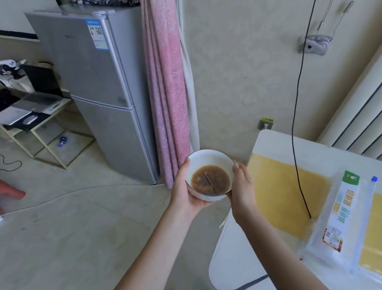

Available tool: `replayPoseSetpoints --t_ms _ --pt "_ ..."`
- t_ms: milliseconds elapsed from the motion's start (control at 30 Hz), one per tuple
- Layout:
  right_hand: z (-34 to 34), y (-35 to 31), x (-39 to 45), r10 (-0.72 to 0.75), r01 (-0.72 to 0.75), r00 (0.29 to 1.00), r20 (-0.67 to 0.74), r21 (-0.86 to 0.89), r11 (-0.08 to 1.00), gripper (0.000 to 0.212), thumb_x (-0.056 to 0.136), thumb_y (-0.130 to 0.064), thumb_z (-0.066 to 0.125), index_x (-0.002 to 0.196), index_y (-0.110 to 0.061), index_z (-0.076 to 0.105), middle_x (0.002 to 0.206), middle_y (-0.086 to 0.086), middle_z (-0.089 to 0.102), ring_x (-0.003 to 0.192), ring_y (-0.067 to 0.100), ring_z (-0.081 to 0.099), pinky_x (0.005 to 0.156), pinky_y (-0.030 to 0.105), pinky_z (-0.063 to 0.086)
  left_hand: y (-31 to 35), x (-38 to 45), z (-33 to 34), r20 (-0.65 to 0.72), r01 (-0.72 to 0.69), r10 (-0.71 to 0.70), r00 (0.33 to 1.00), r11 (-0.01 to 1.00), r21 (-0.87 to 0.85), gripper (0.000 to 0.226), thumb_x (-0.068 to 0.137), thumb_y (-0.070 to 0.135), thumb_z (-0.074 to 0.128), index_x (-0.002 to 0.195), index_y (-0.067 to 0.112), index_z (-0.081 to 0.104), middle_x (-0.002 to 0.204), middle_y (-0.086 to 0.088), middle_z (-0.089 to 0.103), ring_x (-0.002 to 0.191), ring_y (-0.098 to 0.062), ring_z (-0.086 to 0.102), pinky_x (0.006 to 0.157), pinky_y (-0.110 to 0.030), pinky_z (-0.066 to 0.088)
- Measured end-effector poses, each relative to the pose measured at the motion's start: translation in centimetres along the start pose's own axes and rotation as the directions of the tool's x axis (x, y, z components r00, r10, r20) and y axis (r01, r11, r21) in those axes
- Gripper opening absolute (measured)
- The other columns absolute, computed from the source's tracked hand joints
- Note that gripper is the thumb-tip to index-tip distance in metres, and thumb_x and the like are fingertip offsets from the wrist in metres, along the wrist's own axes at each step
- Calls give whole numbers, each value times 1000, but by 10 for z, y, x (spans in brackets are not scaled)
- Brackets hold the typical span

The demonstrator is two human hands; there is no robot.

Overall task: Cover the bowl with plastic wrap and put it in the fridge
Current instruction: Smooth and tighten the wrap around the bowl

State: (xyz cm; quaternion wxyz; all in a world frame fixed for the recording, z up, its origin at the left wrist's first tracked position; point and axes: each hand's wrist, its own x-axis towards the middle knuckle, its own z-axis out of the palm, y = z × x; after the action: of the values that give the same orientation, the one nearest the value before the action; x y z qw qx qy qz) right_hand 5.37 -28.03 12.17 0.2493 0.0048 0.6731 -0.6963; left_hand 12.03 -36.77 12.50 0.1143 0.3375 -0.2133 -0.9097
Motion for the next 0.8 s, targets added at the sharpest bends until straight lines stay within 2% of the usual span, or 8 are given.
replayPoseSetpoints --t_ms 167,233,300,367,567,667,767,800 --pt "63 8 -1 -5 4 999 48 16 1000 24 93 -34 39 91 -39 62 106 -6 65 111 20 59 104 47 44 51 -2 -35 -41 -34 34 999 999 1 53 80 55 56 116 16 60 106 -13 66 93 -32 64 60 -41 57" --pt "86 9 -2 -2 2 997 73 1 1000 28 86 -39 40 101 -35 64 113 -3 65 113 21 59 104 48 44 68 -1 -50 -53 -44 42 998 999 -27 56 77 55 58 117 16 60 108 -13 67 95 -32 64 66 -41 57" --pt "106 12 -1 12 -11 996 87 -14 1000 40 80 -45 41 109 -31 63 117 -1 65 115 21 58 104 49 44 84 -1 -61 -60 -41 39 997 998 -46 74 64 56 66 124 13 60 118 -15 66 102 -34 63 75 -46 56" --pt "122 13 2 24 -21 995 100 -24 999 38 79 -45 41 107 -32 64 117 -1 65 115 22 58 105 49 43 96 3 -69 -73 -43 39 997 997 -65 85 56 57 69 128 13 58 126 -17 63 106 -35 62 72 -49 56" --pt "142 8 14 36 -34 997 67 -26 999 31 84 -41 40 103 -37 65 114 -1 65 113 23 58 103 50 44 120 23 -72 -70 -21 20 997 1000 -22 55 80 57 54 115 15 61 107 -15 66 94 -33 63 65 -43 55" --pt "144 4 26 20 -20 1000 0 -39 999 29 89 -38 38 76 -43 64 96 -5 65 106 25 59 101 52 45 126 35 -65 -56 -6 7 998 1000 15 51 81 55 55 110 15 63 104 -14 67 95 -33 64 72 -44 54" --pt "141 4 47 34 -34 998 -50 -3 999 33 97 -31 38 75 -39 60 91 -13 62 101 18 58 103 48 45 129 56 -58 -5 36 -36 999 999 29 62 75 56 61 121 15 61 116 -16 66 112 -35 61 94 -56 47" --pt "139 4 55 42 -41 997 -63 15 999 33 98 -31 37 76 -40 59 92 -14 61 102 17 58 103 47 44 130 64 -54 2 44 -45 999 998 41 64 73 55 62 123 15 60 120 -16 65 115 -36 59 95 -58 45"
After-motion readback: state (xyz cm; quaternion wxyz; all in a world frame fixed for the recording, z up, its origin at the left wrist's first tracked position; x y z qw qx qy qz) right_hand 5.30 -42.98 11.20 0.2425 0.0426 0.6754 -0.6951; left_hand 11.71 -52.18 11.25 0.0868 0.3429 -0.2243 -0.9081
